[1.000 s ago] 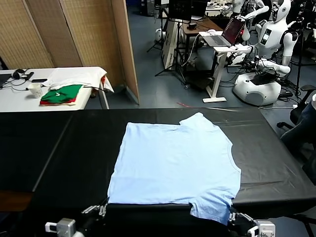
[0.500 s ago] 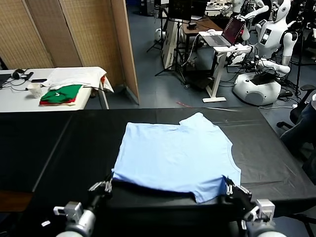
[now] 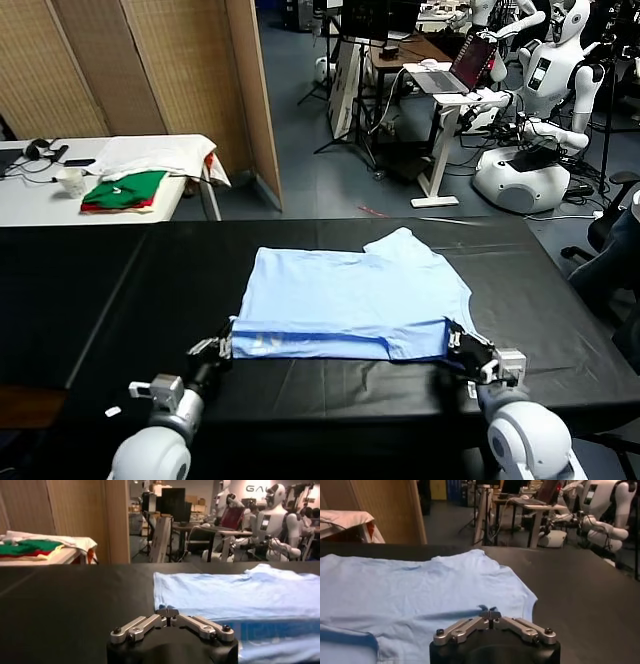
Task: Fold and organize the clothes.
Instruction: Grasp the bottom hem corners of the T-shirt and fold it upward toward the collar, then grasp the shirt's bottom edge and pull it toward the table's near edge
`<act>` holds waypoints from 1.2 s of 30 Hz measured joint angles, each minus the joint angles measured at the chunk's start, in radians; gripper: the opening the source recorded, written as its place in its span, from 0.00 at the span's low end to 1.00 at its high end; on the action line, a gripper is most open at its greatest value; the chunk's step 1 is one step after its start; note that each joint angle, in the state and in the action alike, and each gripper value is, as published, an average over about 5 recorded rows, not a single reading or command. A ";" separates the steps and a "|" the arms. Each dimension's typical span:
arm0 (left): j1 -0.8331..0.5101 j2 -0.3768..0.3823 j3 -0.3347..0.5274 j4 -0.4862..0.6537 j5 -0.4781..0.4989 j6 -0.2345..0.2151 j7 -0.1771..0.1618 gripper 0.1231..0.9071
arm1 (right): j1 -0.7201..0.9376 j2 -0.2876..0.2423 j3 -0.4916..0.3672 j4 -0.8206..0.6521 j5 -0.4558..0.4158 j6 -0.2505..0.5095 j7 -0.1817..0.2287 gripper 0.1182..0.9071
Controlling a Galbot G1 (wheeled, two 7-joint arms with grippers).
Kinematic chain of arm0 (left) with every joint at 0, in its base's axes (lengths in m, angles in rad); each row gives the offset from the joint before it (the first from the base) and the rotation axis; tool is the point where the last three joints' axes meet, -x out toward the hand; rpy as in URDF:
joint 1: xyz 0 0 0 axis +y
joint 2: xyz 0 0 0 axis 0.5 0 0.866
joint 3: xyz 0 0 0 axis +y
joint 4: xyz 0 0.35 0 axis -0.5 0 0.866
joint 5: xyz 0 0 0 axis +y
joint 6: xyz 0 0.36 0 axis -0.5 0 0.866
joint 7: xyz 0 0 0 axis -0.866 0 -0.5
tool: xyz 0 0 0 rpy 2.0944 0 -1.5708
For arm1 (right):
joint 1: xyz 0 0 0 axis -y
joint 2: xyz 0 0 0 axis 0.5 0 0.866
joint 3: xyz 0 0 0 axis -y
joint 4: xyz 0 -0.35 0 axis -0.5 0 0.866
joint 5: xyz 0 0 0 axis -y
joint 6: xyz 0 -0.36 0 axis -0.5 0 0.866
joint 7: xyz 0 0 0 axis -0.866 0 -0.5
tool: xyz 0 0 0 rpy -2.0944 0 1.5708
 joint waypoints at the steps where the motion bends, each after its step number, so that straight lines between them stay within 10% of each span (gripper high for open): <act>1: -0.009 0.005 0.003 0.009 0.001 0.000 0.000 0.03 | 0.004 0.000 -0.002 -0.005 -0.003 0.003 -0.003 0.03; 9: -0.066 0.025 0.027 0.071 0.005 -0.002 -0.002 0.03 | 0.022 -0.002 -0.003 -0.029 -0.002 0.027 -0.068 0.07; 14: -0.082 0.023 0.034 0.092 0.005 0.003 -0.003 0.07 | 0.000 -0.016 0.020 -0.002 0.001 0.011 -0.100 0.41; 22: -0.064 0.017 0.025 0.081 0.006 0.025 -0.012 0.66 | -0.101 -0.038 0.079 0.092 0.004 -0.015 -0.099 0.96; 28: -0.018 0.024 0.007 0.034 -0.035 0.081 -0.023 0.98 | -0.199 -0.034 0.126 0.125 0.034 -0.013 -0.096 1.00; 36: 0.048 0.018 -0.002 -0.034 -0.090 0.126 -0.042 1.00 | -0.260 -0.021 0.145 0.139 0.043 -0.013 -0.093 0.93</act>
